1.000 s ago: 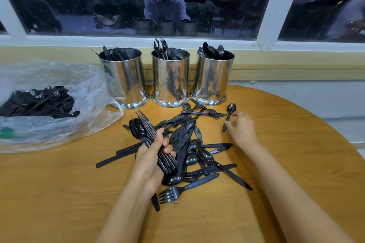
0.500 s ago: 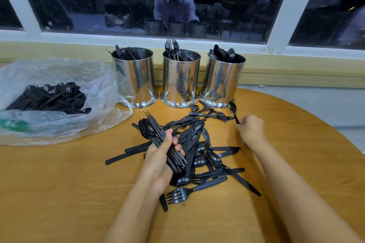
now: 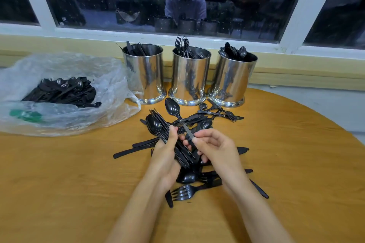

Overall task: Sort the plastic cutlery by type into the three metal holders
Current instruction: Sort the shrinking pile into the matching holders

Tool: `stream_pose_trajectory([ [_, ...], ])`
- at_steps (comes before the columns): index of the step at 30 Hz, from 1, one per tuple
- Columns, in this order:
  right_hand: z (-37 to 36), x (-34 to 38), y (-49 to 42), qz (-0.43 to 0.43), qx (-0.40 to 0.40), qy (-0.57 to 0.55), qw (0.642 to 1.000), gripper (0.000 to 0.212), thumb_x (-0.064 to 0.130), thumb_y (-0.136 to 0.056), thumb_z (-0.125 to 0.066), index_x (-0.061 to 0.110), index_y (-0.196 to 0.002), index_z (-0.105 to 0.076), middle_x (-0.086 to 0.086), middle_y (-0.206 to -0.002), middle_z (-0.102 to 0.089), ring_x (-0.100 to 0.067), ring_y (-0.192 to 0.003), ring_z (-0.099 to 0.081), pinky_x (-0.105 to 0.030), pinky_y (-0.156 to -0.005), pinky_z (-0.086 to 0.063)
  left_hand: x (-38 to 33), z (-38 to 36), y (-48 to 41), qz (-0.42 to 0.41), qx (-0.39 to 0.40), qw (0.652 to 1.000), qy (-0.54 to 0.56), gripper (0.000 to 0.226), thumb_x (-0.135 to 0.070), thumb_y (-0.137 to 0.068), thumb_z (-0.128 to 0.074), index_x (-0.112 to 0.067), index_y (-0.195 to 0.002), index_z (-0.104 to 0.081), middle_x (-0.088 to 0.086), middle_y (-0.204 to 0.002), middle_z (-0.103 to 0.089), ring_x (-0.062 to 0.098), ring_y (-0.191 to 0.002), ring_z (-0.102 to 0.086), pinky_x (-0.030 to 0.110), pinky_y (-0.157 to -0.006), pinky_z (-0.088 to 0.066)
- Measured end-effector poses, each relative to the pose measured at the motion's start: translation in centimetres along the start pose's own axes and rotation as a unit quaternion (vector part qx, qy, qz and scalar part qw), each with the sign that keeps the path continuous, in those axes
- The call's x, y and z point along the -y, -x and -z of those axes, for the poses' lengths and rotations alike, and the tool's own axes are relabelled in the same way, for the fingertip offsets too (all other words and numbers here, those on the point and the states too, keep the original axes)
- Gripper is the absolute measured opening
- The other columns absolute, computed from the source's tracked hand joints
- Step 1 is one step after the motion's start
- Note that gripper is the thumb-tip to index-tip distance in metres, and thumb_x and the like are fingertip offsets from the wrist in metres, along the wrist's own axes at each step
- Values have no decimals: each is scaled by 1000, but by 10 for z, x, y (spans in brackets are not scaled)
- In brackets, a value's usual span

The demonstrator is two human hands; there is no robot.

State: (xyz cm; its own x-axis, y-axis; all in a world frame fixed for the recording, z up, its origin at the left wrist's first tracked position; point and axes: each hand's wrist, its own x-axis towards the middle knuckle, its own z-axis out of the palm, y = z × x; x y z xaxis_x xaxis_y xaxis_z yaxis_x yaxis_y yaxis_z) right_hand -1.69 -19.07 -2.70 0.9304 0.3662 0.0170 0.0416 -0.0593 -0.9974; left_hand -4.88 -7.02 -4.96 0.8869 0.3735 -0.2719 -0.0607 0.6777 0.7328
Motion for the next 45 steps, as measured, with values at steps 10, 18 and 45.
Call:
stream_pose_trajectory([
  [10, -11, -14, 3, 62, 26, 56, 996, 6, 11, -81, -76, 15, -79, -72, 6, -70, -69, -4, -65, -59, -17, -61, -49, -1, 1, -2, -9, 0, 1000, -25, 40, -44, -76, -66, -8, -94, -61, 5, -82, -57, 22, -80, -60, 50, -87, -54],
  [18, 12, -16, -9, 96, -8, 131, 987, 5, 19, -84, -73, 23, -83, -75, 5, -77, -71, -11, -73, -62, -20, -65, -51, -7, 4, -1, -45, -7, 998, 36, 14, -21, -99, -54, -10, -108, -55, -2, -66, -51, 10, -56, -47, 27, -58, -49],
  [45, 83, -8, -147, 26, -155, 536, 829, 15, 27, -96, -59, 18, -102, -69, -4, -95, -66, -20, -81, -60, -34, -67, -51, -7, 6, -2, -7, -12, 1000, 9, 30, -28, -95, -61, -11, -113, -44, -2, -60, -50, 11, -49, -49, 33, -66, -46],
])
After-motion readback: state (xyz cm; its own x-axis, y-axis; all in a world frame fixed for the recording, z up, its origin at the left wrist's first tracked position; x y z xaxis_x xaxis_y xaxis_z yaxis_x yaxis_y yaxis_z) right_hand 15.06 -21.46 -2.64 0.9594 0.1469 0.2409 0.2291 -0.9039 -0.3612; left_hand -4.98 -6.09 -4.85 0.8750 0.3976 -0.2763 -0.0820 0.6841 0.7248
